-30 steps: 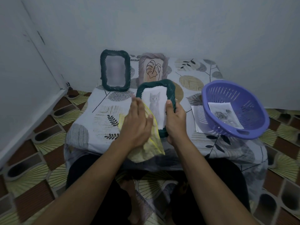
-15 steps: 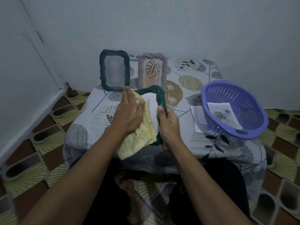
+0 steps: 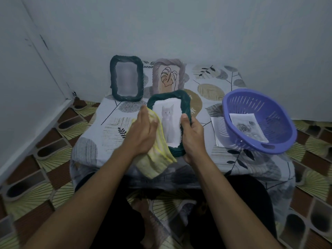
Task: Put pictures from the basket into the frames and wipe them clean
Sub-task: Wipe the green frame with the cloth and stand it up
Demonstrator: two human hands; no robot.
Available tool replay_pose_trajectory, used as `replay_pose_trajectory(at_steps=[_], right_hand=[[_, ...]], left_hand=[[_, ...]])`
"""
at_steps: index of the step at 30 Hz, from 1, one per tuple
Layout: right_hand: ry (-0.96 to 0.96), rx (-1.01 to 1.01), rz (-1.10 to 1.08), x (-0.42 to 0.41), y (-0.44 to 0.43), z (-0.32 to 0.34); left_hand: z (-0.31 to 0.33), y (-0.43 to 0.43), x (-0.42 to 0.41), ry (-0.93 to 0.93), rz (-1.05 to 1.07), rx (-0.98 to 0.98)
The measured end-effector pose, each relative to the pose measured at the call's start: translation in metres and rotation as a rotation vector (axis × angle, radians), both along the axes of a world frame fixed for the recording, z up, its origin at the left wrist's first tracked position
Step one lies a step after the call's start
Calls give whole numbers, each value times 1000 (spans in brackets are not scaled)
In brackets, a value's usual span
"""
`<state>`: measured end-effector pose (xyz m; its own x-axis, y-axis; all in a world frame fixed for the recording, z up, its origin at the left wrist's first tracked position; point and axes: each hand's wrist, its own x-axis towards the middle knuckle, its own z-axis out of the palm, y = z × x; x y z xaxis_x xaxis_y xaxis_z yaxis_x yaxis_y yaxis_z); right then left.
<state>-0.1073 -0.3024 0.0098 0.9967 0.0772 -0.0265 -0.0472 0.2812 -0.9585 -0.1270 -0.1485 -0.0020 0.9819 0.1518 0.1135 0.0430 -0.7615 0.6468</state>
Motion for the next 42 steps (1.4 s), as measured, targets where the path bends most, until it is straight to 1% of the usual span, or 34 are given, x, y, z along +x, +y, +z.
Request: replay_pose_trajectory(at_steps=[3,5,6,8,10,12,14,17,20,21,24,26,29,33,35,38,40,42], right_hand=[[-9,2,76,-8,4,4],[-13,15,95,-10,5,7],[-22,15,88,-9,6,8],[-52,-7,51,-4,5,11],[-77,-35,5,2,1,14],[-80,-45,-45,10,-4,16],[-58,-22,-82,15,-10,15],[-39,13,-105,19,-14,11],[-12,66,-83,17,-13,10],[-3,85,-68,15,-13,9],[15,95,10,10,-15,7],[30,61,92,6,-18,8],[78,22,210,4,-22,8],[145,-62,365,8,-32,13],[192,-86,401,10,-34,14],[254,-41,381,10,-33,12],[275,56,347,10,-32,13],[270,174,282,11,-31,10]], left_hand=[[19,8,19,-45,83,-73],[27,5,25,-95,105,-81],[29,1,25,-119,100,-56],[27,-9,20,-122,48,58],[17,-20,11,-89,-41,193],[4,-29,-3,-98,-137,298],[-10,-32,-14,-126,-233,337],[-23,-28,-18,-155,-286,227],[-23,-25,-13,-239,-190,10],[-19,-23,-10,-242,-141,-68],[-6,-12,-1,-118,-30,-219],[4,-6,5,-68,30,-261],[19,1,12,-76,135,-270],[24,11,16,-116,165,-223],[22,14,16,-118,166,-213],[17,16,19,-109,244,-239],[14,18,20,-95,360,-256],[8,22,22,-80,487,-341]])
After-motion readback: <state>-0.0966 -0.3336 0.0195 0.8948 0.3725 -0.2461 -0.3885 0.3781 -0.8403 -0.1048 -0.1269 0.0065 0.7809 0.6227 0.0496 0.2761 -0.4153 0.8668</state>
